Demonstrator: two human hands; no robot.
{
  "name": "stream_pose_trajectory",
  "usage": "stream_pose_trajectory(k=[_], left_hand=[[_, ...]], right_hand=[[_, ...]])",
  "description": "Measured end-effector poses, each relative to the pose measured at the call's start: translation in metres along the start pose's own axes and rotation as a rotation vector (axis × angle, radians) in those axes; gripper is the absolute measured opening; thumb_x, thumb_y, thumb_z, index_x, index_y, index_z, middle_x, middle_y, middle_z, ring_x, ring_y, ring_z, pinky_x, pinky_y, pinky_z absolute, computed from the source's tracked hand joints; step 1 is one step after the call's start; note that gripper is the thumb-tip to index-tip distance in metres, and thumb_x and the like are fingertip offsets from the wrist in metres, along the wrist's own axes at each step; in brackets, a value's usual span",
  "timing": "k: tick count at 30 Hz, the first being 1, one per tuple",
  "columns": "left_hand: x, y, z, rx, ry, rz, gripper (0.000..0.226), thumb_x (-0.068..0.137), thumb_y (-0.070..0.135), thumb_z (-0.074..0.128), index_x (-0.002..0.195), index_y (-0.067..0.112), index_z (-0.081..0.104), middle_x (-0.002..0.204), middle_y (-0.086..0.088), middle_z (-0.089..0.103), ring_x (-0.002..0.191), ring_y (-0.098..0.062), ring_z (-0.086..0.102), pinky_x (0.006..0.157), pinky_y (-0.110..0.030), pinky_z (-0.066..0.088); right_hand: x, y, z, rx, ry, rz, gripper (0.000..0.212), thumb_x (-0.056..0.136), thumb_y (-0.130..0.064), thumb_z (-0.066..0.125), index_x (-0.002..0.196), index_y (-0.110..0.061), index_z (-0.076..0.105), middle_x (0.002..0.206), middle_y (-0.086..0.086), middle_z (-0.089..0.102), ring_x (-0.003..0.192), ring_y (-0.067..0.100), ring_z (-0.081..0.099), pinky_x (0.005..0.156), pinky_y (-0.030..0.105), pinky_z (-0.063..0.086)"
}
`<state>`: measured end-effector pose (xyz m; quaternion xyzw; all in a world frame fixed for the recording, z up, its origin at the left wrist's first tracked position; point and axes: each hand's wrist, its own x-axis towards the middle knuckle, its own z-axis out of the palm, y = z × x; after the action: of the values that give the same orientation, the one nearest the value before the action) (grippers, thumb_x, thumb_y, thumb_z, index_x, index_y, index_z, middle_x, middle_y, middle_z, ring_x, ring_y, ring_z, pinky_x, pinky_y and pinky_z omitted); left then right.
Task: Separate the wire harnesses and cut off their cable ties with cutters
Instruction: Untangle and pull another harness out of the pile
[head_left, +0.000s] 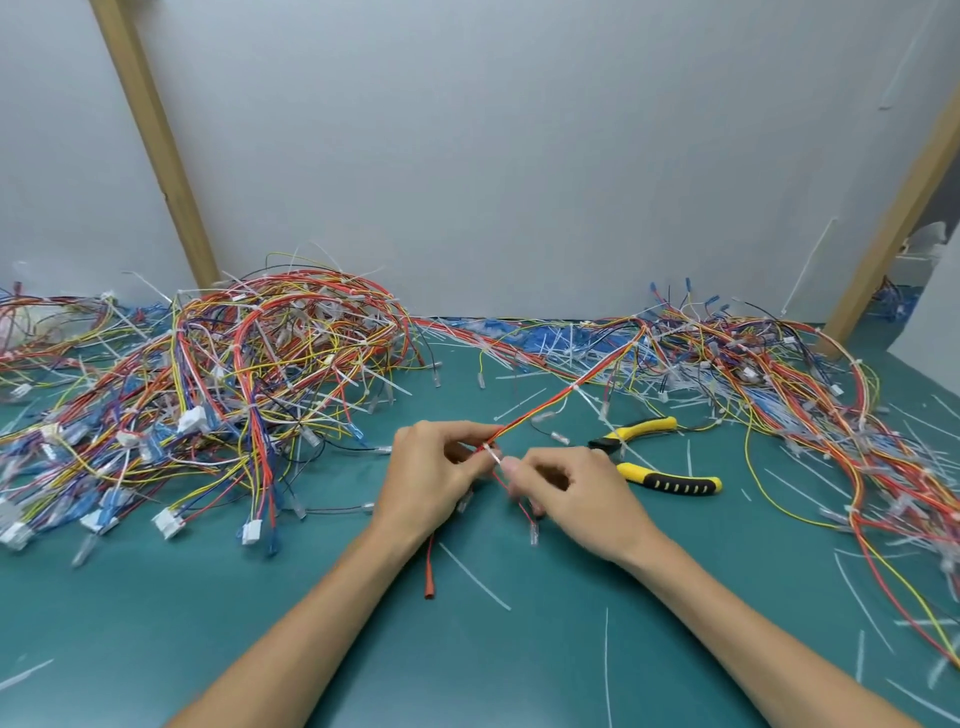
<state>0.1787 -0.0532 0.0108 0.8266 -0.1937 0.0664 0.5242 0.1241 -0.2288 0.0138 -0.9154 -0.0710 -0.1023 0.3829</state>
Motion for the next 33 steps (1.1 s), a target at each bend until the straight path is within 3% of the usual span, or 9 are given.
stream_pose_trajectory(k=[2,6,11,18,21,25,28,30,33], left_hand=[[0.0,0.001,0.001,0.037,-0.082,0.037,0.025,0.084,0.012,0.074,0.103,0.026,0.08,0.077,0.013,0.077,0.067,0.002,0.07,0.067,-0.014,0.051],[0.002,-0.001,-0.004,0.064,-0.273,0.101,0.02,0.092,0.02,0.071,0.109,0.026,0.078,0.091,0.014,0.078,0.086,-0.006,0.073,0.081,-0.026,0.057],[0.004,-0.006,-0.005,0.017,-0.229,0.078,0.026,0.093,0.011,0.067,0.114,0.023,0.076,0.094,0.013,0.078,0.091,0.001,0.072,0.09,-0.029,0.057],[0.007,-0.009,-0.007,0.102,-0.282,0.13,0.034,0.097,0.009,0.059,0.124,0.026,0.071,0.103,0.016,0.076,0.103,0.008,0.066,0.1,-0.026,0.051],[0.007,-0.008,-0.009,0.135,-0.284,0.164,0.036,0.099,0.007,0.056,0.128,0.025,0.068,0.11,0.013,0.075,0.108,0.006,0.065,0.099,-0.021,0.048],[0.003,-0.005,-0.006,0.182,-0.239,0.217,0.038,0.097,0.006,0.057,0.128,0.026,0.068,0.101,0.008,0.078,0.094,0.008,0.065,0.079,-0.005,0.041],[-0.002,-0.004,0.0,0.228,-0.226,0.295,0.05,0.089,-0.003,0.053,0.131,0.021,0.067,0.092,0.002,0.077,0.084,-0.002,0.064,0.073,-0.008,0.043],[-0.003,-0.004,0.002,0.274,-0.236,0.33,0.055,0.087,-0.004,0.051,0.133,0.023,0.064,0.091,0.0,0.076,0.081,-0.012,0.065,0.075,-0.021,0.05],[-0.001,-0.006,0.001,0.255,-0.253,0.318,0.05,0.093,-0.002,0.049,0.135,0.022,0.063,0.099,0.001,0.076,0.092,-0.015,0.067,0.084,-0.027,0.052]], right_hand=[[0.0,0.002,0.0,-0.126,-0.004,-0.057,0.042,0.097,-0.053,0.052,0.071,-0.023,0.065,0.058,-0.001,0.059,0.058,0.013,0.053,0.067,0.042,0.048],[0.003,0.004,-0.003,-0.008,0.055,-0.062,0.038,0.096,-0.03,0.062,0.059,-0.022,0.058,0.054,-0.004,0.051,0.056,0.009,0.045,0.061,0.035,0.04],[-0.005,-0.002,0.003,-0.144,0.022,-0.051,0.053,0.082,-0.074,0.045,0.067,-0.026,0.061,0.055,-0.01,0.054,0.056,0.011,0.05,0.059,0.03,0.041],[0.0,0.004,0.0,-0.21,0.0,-0.089,0.039,0.099,-0.045,0.054,0.063,-0.029,0.058,0.053,-0.006,0.052,0.058,0.011,0.048,0.061,0.036,0.039],[-0.002,-0.001,0.001,-0.209,-0.004,-0.074,0.047,0.099,-0.057,0.042,0.065,-0.03,0.059,0.055,-0.014,0.054,0.059,0.009,0.05,0.06,0.03,0.035],[-0.005,-0.005,-0.001,-0.153,-0.041,-0.02,0.071,0.091,-0.077,0.011,0.073,-0.031,0.063,0.06,-0.009,0.056,0.064,0.009,0.054,0.069,0.035,0.043],[-0.004,-0.003,0.002,-0.256,-0.033,-0.035,0.057,0.089,-0.074,0.031,0.073,-0.027,0.059,0.06,-0.009,0.057,0.065,0.011,0.053,0.068,0.037,0.045],[-0.002,0.0,0.004,-0.274,-0.027,-0.039,0.04,0.093,-0.059,0.05,0.074,-0.024,0.057,0.06,-0.012,0.057,0.063,0.01,0.051,0.065,0.037,0.043],[0.0,0.004,0.001,-0.182,-0.021,-0.062,0.033,0.099,-0.046,0.054,0.072,-0.026,0.057,0.06,-0.013,0.056,0.062,0.009,0.051,0.063,0.036,0.04]])
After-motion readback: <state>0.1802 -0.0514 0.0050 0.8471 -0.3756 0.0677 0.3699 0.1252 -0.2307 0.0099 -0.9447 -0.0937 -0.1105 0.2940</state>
